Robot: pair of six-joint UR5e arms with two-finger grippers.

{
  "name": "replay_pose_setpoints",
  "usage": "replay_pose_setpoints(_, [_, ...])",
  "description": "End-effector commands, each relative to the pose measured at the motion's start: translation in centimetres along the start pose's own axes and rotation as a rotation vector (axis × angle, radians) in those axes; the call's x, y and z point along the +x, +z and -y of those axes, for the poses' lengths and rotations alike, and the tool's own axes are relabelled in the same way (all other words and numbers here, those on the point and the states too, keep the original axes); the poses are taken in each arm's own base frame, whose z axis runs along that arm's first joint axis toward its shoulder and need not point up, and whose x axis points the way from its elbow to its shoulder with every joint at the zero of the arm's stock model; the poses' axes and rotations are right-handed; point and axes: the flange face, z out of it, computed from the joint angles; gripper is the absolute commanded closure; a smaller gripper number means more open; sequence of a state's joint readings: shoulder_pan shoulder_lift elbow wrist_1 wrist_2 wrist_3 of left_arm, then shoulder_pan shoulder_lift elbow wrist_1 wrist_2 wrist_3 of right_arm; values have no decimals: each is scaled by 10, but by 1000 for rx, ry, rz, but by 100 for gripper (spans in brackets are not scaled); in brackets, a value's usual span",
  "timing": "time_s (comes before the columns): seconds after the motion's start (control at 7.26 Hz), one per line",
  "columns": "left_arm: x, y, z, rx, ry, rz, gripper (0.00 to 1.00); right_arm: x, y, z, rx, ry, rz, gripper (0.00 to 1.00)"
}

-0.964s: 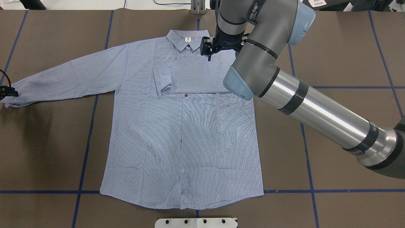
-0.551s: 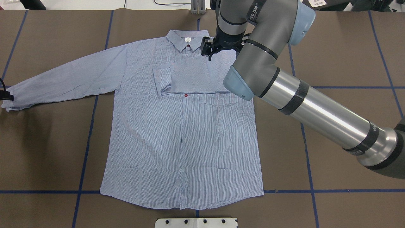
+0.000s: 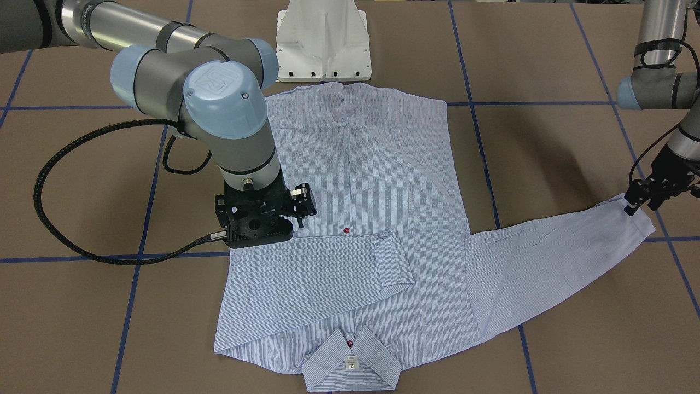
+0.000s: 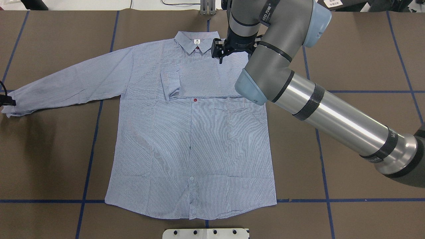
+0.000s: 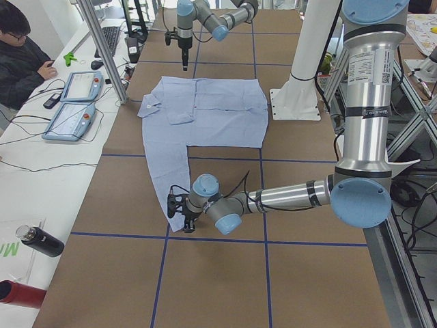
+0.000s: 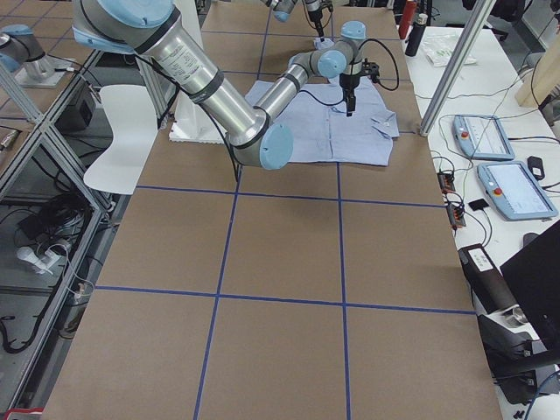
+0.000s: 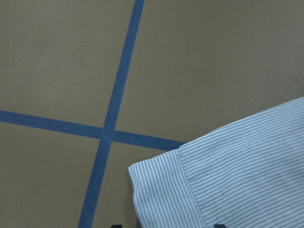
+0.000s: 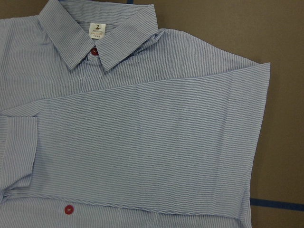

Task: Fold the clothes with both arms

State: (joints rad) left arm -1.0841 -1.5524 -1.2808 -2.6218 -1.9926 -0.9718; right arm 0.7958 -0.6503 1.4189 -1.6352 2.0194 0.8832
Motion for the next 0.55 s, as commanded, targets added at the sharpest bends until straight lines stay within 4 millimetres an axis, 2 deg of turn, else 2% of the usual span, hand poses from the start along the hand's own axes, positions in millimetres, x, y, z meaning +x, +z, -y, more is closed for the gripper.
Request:
replay_pose_setpoints(0.0, [13,10,-11,-26,9,-7,29,0,0,0,2,-1,-1,1])
replay_pose_setpoints(0.41, [12,11,-15,-33,11,-4,29,0,-2,1,2,0,2,1])
